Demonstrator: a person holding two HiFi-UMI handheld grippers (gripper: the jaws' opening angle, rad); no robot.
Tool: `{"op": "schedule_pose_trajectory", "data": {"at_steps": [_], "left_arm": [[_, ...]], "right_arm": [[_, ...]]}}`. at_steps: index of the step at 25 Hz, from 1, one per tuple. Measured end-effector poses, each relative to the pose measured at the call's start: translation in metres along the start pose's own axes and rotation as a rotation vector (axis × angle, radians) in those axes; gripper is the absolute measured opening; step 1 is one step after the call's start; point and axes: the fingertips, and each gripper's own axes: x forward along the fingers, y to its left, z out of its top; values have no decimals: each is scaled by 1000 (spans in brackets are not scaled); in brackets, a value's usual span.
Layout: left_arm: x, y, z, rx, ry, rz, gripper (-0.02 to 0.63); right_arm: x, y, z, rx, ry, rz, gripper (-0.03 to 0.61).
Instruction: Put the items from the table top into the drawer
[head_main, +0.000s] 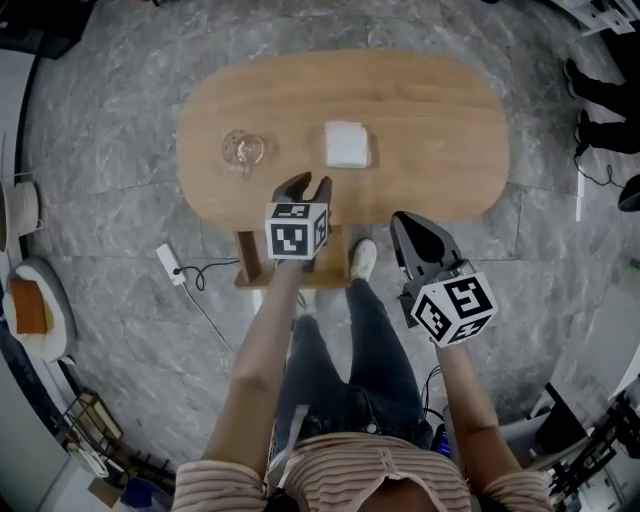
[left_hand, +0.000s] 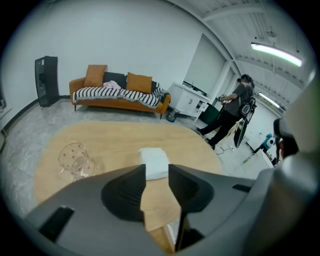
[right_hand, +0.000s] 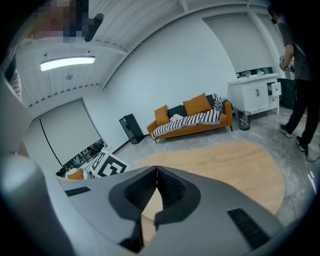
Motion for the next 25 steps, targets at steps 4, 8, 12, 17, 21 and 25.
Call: {"op": "schedule_pose_trajectory", "data": {"at_steps": [4,8,12,17,21,25], "left_arm": [[36,13,-1,-22,13,25,122],[73,27,-7,-53,37,28,124],[105,30,-16,-84,70,30,138],[138,39,-27,-98,107,39,144],[150,39,-29,-104,108,52,143],[149,38,-29,-113,81,67,143]], "right_arm": [[28,-20,-11,2,29,19,9],[54,-37,-24,11,50,32,9],[66,-51,-39,28,72,38,9],[81,-58,-60,50,103,58,9],[86,-61,-70,50,114,82,9],[90,-64,-76,62,118,91,9]]}}
